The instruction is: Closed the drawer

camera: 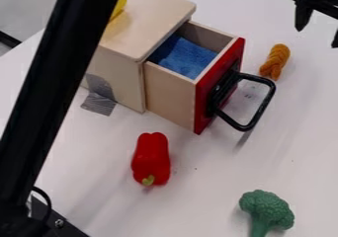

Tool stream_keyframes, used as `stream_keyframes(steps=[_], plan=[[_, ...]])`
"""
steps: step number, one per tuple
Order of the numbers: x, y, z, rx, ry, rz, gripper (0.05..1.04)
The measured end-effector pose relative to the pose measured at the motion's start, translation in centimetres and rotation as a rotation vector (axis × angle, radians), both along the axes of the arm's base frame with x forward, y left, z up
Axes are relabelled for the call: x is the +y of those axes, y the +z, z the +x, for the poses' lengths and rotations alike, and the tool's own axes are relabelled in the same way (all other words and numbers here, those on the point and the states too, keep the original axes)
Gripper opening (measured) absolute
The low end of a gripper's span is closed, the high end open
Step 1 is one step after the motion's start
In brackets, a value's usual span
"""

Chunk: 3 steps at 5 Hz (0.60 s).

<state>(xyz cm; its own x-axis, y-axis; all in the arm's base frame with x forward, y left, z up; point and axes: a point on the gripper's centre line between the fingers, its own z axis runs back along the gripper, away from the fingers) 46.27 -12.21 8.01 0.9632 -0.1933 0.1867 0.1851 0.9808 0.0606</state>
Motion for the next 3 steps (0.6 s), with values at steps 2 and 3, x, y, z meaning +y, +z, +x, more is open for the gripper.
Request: stream_keyframes(steps=[2,3], plan=[[-1.4,-0.7,-4.9,0.076,-0.021,-0.036,0.997],[-0.8,-1.3,-7.9,0.119,-0.013,-0.024,0.997]])
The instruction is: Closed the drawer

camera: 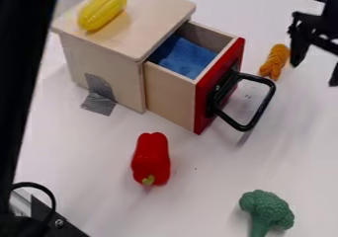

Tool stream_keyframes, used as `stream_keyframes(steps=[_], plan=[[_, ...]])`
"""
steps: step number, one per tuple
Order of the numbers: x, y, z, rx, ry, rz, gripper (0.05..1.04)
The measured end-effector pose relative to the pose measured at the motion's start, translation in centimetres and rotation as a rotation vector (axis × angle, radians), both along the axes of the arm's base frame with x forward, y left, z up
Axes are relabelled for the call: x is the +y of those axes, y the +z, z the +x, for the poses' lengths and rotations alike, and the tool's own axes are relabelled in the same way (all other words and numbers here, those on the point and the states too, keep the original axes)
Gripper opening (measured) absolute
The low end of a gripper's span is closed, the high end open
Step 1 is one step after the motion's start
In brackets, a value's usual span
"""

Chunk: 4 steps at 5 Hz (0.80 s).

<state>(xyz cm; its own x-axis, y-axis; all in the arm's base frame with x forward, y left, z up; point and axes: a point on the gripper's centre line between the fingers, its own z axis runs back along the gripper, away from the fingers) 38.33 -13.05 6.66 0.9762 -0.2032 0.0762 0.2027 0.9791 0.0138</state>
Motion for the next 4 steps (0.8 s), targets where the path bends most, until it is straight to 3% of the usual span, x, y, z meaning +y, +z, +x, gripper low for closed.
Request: stream_keyframes(steps=[1,2,4], plan=[[-0.2,-0.4,-1.8,0.025,-0.008,0.028,0.997],[0.4,-2.2,-3.6,0.079,0.002,0.074,0.997],[1.7,-3.1,-5.0,0.081,0.048,0.112,0.997]])
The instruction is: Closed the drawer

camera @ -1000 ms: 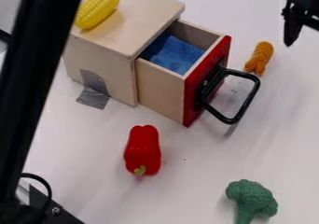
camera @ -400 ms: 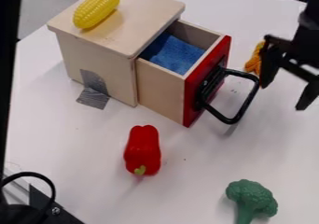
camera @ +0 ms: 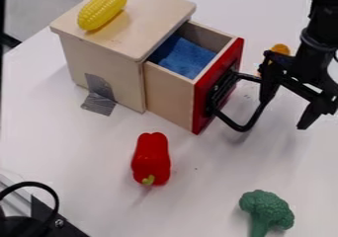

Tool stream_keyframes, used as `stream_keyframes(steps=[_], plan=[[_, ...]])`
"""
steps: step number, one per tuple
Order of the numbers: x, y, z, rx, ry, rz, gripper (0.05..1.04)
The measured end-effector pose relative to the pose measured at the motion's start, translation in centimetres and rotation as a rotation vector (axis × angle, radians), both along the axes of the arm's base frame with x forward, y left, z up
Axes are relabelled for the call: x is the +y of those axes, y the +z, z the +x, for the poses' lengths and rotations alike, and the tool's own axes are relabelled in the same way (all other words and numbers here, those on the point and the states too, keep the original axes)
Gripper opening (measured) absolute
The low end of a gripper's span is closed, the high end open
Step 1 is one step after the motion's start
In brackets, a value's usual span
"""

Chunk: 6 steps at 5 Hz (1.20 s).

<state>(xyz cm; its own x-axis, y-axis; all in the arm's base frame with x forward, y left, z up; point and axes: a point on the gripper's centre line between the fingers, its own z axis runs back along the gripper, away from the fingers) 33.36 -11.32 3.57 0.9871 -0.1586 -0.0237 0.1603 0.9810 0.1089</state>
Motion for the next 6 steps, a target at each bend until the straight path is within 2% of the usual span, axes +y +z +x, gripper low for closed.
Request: stream_keyframes(steps=[2,3,4,6], plan=[[0.7,-0.1,0.0,-0.003,0.015,0.029,0.998],[1.1,0.8,-0.5,-0.033,0.026,0.038,0.997],[1.1,1.7,-0.2,-0.071,0.036,0.025,0.998],[1.1,2.4,0.5,-0.078,0.06,0.022,0.998]])
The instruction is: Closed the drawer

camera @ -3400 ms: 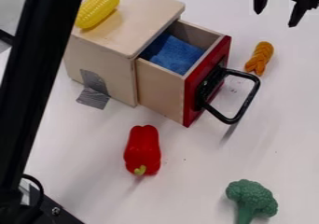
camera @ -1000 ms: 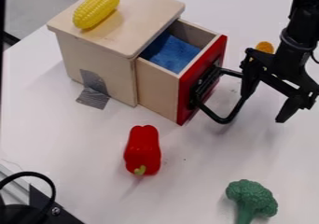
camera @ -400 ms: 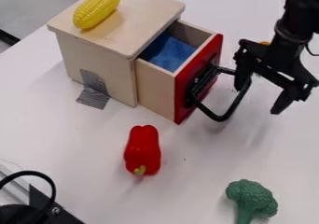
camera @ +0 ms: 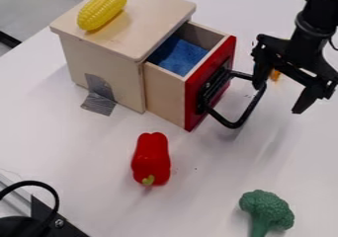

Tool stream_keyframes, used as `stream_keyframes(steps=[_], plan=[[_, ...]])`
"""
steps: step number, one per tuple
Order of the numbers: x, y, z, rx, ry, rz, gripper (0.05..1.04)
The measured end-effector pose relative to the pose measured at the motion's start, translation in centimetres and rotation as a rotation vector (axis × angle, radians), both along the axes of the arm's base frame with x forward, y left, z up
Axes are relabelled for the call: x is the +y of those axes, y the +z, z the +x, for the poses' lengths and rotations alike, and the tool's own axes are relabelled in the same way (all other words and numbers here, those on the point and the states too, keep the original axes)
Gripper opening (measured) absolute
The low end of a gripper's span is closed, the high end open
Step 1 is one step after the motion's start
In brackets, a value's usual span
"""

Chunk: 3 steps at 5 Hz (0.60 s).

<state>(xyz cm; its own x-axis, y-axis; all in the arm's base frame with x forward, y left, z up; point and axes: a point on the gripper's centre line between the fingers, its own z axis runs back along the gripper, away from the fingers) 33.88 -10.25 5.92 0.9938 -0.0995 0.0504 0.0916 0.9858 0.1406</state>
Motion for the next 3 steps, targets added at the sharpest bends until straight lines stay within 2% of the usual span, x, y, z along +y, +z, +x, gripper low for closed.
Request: stream_keyframes(steps=[2,3], plan=[[1.7,-3.9,-0.1,0.133,0.067,0.003,0.998],[2.0,-5.0,0.0,0.168,0.081,-0.006,0.952]])
